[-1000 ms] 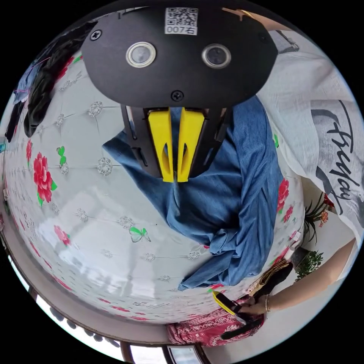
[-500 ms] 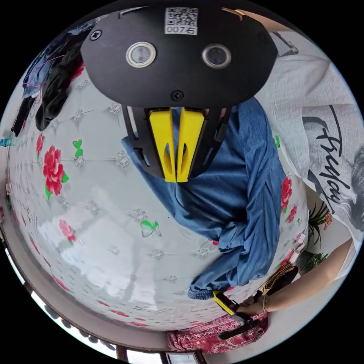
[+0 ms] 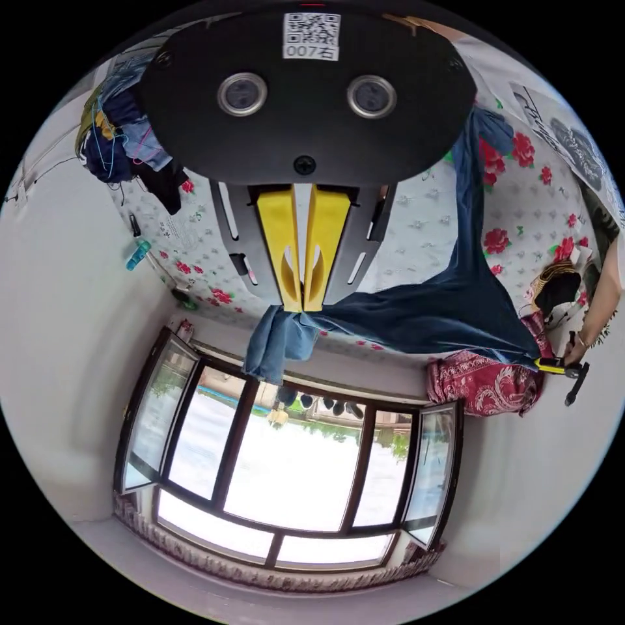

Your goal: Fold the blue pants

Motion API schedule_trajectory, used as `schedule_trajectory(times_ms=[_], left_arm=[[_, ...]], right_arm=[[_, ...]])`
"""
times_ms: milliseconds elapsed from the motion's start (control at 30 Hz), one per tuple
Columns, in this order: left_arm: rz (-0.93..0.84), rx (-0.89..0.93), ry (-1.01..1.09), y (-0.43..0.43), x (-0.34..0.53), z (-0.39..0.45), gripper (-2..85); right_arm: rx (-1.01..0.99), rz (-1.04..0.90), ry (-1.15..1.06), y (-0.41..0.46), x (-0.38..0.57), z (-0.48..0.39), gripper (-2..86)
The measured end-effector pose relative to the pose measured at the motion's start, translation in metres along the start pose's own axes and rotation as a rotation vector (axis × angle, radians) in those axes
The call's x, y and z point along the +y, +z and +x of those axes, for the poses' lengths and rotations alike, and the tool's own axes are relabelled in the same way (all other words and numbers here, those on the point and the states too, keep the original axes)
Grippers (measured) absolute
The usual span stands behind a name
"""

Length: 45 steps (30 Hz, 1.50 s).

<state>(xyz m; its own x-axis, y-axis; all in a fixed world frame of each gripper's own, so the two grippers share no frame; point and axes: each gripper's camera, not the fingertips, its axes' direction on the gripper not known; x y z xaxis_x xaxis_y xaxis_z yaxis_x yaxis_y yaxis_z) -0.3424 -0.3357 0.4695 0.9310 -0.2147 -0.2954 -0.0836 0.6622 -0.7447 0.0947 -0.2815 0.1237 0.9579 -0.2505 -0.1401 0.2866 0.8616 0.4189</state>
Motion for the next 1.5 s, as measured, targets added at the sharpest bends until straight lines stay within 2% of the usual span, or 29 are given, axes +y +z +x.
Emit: schedule_trajectory(times_ms=[133,267,333,400,500,567,667,767,833,900,967,1033,1133,1200,1300,1367,1500], left_arm=[[0.044,-0.009,-0.028,-0.043,0.09,0.013,1.1],[-0.004,-0.047,-0.085,-0.047,0.225,0.047,1.7],[-0.073,-0.058,-0.133,-0.035,0.283,0.061,1.8],[-0.229,-0.019,-0.226,-0.008,0.35,0.076,1.7],[-0.393,0.059,-0.337,0.025,0.411,0.089,1.6],[-0.454,0.037,-0.347,0.032,0.431,0.097,1.6],[-0.491,0.003,-0.278,0.019,0.441,0.1,2.1],[-0.448,0.015,-0.269,-0.009,0.438,0.089,2.8],[-0.488,0.018,-0.255,-0.013,0.441,0.087,2.8],[-0.581,0.002,-0.256,-0.013,0.459,0.088,1.2],[-0.64,-0.055,-0.305,-0.02,0.478,0.086,0.3],[-0.628,-0.045,-0.375,-0.037,0.49,0.081,0.5],[-0.548,-0.033,-0.508,-0.059,0.481,0.062,4.3],[-0.506,-0.027,-0.473,-0.049,0.443,0.055,6.0],[-0.495,-0.004,-0.393,-0.007,0.379,0.05,6.0],[-0.47,-0.01,-0.362,0.021,0.344,0.047,4.9],[-0.476,0.0,-0.332,0.082,0.278,0.033,2.7]], right_arm=[[-0.015,0.05,0.037,-0.054,0.057,0.016,-0.3],[-0.12,0.011,0.101,-0.085,0.174,0.015,-0.3],[-0.154,-0.088,0.153,-0.082,0.23,0.009,-0.3],[-0.178,-0.294,0.245,-0.063,0.303,-0.002,-0.3],[-0.234,-0.523,0.321,-0.034,0.372,-0.019,-0.3],[-0.261,-0.657,0.284,-0.019,0.395,-0.03,-0.3],[-0.24,-0.73,0.247,-0.019,0.404,-0.026,-0.2],[-0.215,-0.725,0.257,-0.031,0.398,-0.002,-0.1],[-0.213,-0.809,0.204,-0.024,0.4,0.0,0.0],[-0.262,-0.982,0.127,-0.003,0.418,-0.005,0.5],[-0.3,-1.027,0.139,0.003,0.426,0.0,1.3],[-0.283,-0.998,0.156,-0.001,0.418,0.01,3.1],[-0.281,-0.828,0.142,-0.012,0.371,0.018,6.0],[-0.353,-0.661,0.1,0.002,0.323,0.002,8.0],[-0.468,-0.551,0.014,0.051,0.267,-0.037,9.4],[-0.551,-0.504,0.011,0.092,0.245,-0.062,9.8],[-0.776,-0.642,0.0,0.205,0.235,-0.14,9.7]])
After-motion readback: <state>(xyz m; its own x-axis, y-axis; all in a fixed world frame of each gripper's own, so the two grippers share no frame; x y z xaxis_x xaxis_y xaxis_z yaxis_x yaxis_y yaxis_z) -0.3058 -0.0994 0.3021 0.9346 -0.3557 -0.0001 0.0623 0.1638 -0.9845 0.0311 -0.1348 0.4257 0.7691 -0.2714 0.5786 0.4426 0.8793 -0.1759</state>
